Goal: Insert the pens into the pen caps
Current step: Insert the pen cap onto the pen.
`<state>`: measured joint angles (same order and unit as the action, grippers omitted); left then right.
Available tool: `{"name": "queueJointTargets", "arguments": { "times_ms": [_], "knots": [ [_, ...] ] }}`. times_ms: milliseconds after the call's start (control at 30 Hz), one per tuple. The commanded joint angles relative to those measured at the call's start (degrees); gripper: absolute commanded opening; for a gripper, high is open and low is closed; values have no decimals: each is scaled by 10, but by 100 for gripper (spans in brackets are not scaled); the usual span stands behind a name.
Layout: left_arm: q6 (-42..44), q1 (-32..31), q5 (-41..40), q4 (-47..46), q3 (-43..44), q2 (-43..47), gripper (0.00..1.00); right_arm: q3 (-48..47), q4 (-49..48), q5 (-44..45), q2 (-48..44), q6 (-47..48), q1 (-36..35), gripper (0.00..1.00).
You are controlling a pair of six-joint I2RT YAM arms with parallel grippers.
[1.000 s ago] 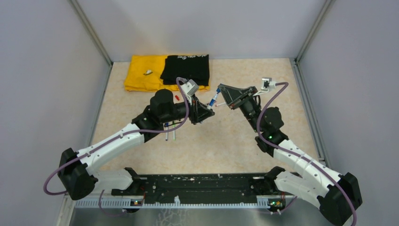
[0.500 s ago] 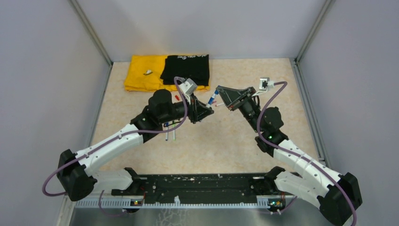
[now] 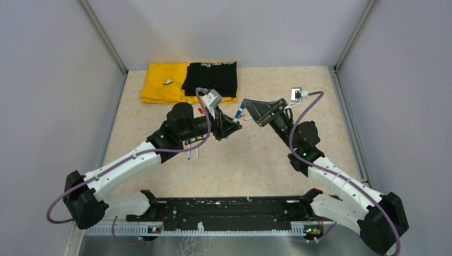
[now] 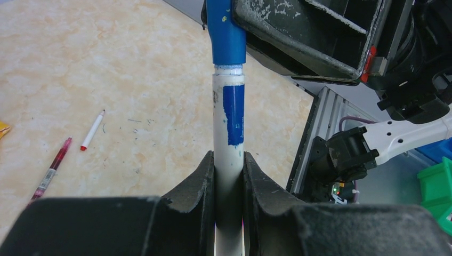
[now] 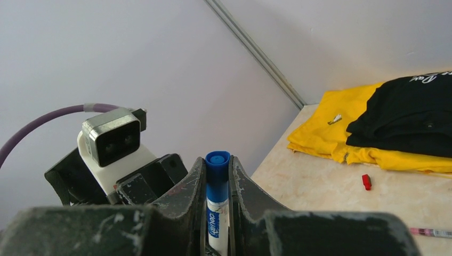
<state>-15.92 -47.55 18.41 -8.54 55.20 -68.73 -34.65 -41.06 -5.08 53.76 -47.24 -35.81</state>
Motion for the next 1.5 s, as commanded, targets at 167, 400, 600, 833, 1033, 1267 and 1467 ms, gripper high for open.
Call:
{"name": "queueJointTargets", "arguments": {
  "times_ms": [167, 400, 600, 833, 1033, 1267, 1467],
  "knots": [
    [-12, -3, -29, -45, -4, 24, 0, 9, -24, -68, 0, -16, -4, 14],
    [-18, -3, -31, -52, -8, 26, 0, -4, -20, -104, 13, -18, -4, 15],
    [-17, -3, -35, -53, -8, 30, 0, -11, -8, -105, 8, -12, -4, 19],
    [-17, -3, -42, -48, -18, 41, 0, -44, 35, -95, -13, 10, -4, 33],
    [-15, -3, -47, -42, -22, 48, 0, -67, 88, -79, -43, 46, -4, 42],
    [-9, -3, -41, -38, -20, 47, 0, -152, 292, -3, -58, 130, -4, 49],
    [-3, -3, -28, -33, -20, 45, 0, -267, 446, 39, -8, 148, -4, 51]
  ]
}}
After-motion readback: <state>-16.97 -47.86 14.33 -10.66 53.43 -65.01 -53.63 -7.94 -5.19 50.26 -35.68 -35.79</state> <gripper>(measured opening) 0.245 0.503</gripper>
